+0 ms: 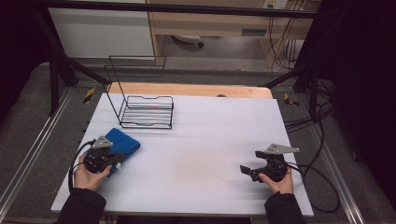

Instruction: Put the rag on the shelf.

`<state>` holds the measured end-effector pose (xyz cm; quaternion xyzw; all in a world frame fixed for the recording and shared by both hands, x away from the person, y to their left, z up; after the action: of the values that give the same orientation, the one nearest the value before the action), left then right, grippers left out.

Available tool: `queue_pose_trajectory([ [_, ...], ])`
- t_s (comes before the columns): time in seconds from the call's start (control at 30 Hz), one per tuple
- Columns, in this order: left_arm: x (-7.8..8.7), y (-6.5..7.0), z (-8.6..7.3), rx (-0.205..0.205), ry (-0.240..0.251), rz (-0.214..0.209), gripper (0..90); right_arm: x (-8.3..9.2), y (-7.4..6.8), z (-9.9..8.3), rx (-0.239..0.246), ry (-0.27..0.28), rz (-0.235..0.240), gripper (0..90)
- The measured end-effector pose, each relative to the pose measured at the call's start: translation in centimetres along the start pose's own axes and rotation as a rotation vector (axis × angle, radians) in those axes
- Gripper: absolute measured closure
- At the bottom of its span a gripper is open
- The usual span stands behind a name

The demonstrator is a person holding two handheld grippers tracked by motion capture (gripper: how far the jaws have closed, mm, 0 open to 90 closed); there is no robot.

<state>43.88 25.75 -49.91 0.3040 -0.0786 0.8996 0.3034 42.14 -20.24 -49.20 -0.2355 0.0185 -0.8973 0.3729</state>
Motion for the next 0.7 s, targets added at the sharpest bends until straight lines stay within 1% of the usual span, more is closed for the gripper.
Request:
queue_pose_trajectory([
  [0.1, 0.3, 0.5, 0.1, -0.005, 0.007, -0.020, 86.1, 0.0, 0.0, 0.0, 0.000, 0.000, 0.000, 1.2],
  [0.2, 0.5, 1.3, 0.3, -0.016, 0.010, -0.048, 86.1, 0.0, 0.0, 0.0, -0.004, 0.001, 0.000, 1.2],
  [0.53, 0.3, 5.1, 0.4, -0.019, 0.021, -0.136, 86.1, 0.0, 0.0, 0.0, -0.005, 0.000, 0.000, 1.2],
  [0.7, -0.2, 7.0, 0.9, -0.028, 0.026, -0.177, 86.1, 0.0, 0.0, 0.0, -0.004, 0.001, -0.001, 1.2],
])
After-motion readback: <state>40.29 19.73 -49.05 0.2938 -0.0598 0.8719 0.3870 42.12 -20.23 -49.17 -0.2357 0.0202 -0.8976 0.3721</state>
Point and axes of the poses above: each handheld gripper's, and its own axes: x roughly backward along the jaws, z roughly out of its top, y roughly to its right, the point moved 10 cm from there along -x, roughly forward along the jaws, and after that the axes turned 9 degrees about y, right-handed, at the moved point
